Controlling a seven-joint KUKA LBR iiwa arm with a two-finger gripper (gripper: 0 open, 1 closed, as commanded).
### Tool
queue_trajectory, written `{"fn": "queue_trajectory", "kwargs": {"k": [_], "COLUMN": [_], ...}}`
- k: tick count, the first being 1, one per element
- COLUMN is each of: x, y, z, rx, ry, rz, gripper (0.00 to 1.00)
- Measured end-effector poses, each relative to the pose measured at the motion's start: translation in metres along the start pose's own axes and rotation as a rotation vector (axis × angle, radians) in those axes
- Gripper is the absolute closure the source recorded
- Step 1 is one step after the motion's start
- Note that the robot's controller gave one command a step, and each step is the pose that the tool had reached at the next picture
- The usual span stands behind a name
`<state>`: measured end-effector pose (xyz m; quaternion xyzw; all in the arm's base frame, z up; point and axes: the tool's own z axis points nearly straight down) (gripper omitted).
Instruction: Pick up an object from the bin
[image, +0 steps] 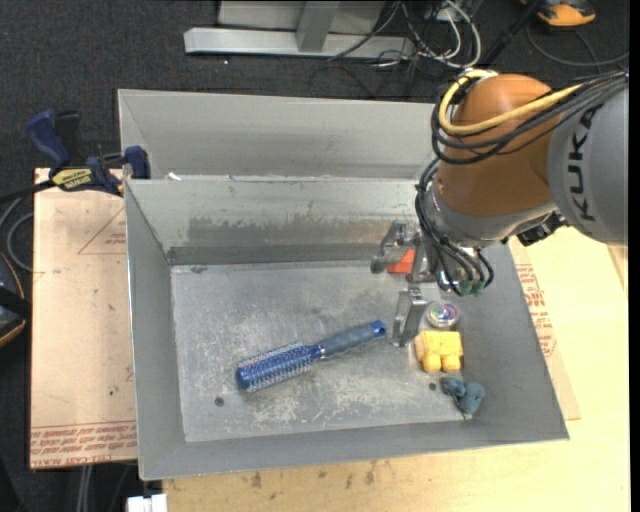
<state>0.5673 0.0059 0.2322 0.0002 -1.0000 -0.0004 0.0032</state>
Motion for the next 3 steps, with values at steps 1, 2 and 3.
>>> {"fn": "queue_trajectory", "kwargs": {"k": [1, 2, 3], "x": [0.013, 0.012, 0.021], "y": [-0.008, -0.008, -0.018], "z": [0.161, 0.157, 0.007], "rx": [-0.002, -0.001, 0.001], "ry": [-0.022, -0.025, -0.014], "rz": [0.004, 0.004, -0.017], "gripper": [0.00, 1.00, 1.00]}}
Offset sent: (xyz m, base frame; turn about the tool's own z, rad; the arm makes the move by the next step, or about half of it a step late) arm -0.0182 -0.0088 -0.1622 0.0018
